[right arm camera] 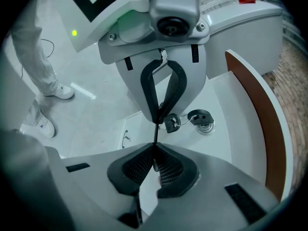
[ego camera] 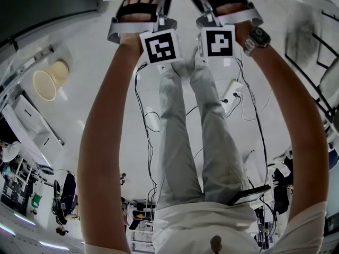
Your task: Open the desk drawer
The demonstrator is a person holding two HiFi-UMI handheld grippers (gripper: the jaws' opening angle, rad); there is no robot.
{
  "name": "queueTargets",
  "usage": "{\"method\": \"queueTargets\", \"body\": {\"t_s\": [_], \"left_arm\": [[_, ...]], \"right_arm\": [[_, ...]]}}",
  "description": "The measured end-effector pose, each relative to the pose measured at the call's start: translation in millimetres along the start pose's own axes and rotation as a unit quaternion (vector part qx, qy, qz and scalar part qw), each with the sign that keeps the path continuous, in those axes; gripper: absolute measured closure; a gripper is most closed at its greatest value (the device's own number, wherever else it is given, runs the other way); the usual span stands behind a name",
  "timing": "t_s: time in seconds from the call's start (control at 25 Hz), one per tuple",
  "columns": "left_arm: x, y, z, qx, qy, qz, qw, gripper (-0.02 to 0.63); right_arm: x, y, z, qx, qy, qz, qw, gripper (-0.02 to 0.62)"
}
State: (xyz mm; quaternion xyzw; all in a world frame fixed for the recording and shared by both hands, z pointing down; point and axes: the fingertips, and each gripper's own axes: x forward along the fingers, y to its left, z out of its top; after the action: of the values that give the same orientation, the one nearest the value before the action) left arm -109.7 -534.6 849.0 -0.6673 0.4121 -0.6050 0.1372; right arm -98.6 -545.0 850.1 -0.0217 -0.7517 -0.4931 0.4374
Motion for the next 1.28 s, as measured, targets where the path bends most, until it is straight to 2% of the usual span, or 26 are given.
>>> {"method": "queueTargets", "body": {"t_s": [0.36,0.56,0.72,0.84,0.92,0.96,1.0,1.04,1.16,1.2,1.24,1.28], "left_arm": [[-4,-11,1,-0.001,0.006,-0.003,1.0,0.584],[-7,0,2,-0.022,0.004,0.018,0.9996,0.574],[-7,-2,0,-0.034,0.001,0.02,0.9992,0.551],[-9,0,-1,-0.05,-0.004,0.029,0.9983,0.481],[-14,1,1,-0.074,-0.011,0.039,0.9964,0.474],[-17,0,2,-0.09,-0.015,0.044,0.9949,0.471],[-20,-1,2,-0.107,-0.02,0.048,0.9929,0.462],[-22,-1,1,-0.125,-0.023,0.053,0.9904,0.459],[-31,1,-4,-0.198,-0.027,0.066,0.9776,0.458],[-36,5,-5,-0.232,-0.03,0.07,0.9698,0.459],[-42,10,-6,-0.27,-0.034,0.075,0.9593,0.499],[-48,16,-7,-0.31,-0.039,0.081,0.9465,0.58]], "right_arm": [[-6,11,0,-0.006,0.001,-0.004,1.0,0.56],[-9,0,-1,0.004,0.001,-0.029,1.0,0.558],[-8,-2,-1,0.008,0.003,-0.035,0.999,0.558],[-11,-4,-2,0.04,-0.001,-0.044,0.998,0.557],[-16,-4,-3,0.081,-0.009,-0.047,0.996,0.553],[-18,-3,-4,0.106,-0.012,-0.045,0.993,0.524],[-20,-2,-5,0.132,-0.014,-0.042,0.99,0.468],[-22,-1,-7,0.159,-0.016,-0.039,0.986,0.44],[-31,-3,-10,0.222,-0.021,-0.046,0.974,0.422],[-36,-5,-11,0.24,-0.024,-0.051,0.969,0.422],[-42,-9,-11,0.259,-0.03,-0.055,0.964,0.423],[-48,-13,-10,0.283,-0.037,-0.057,0.957,0.423]]}}
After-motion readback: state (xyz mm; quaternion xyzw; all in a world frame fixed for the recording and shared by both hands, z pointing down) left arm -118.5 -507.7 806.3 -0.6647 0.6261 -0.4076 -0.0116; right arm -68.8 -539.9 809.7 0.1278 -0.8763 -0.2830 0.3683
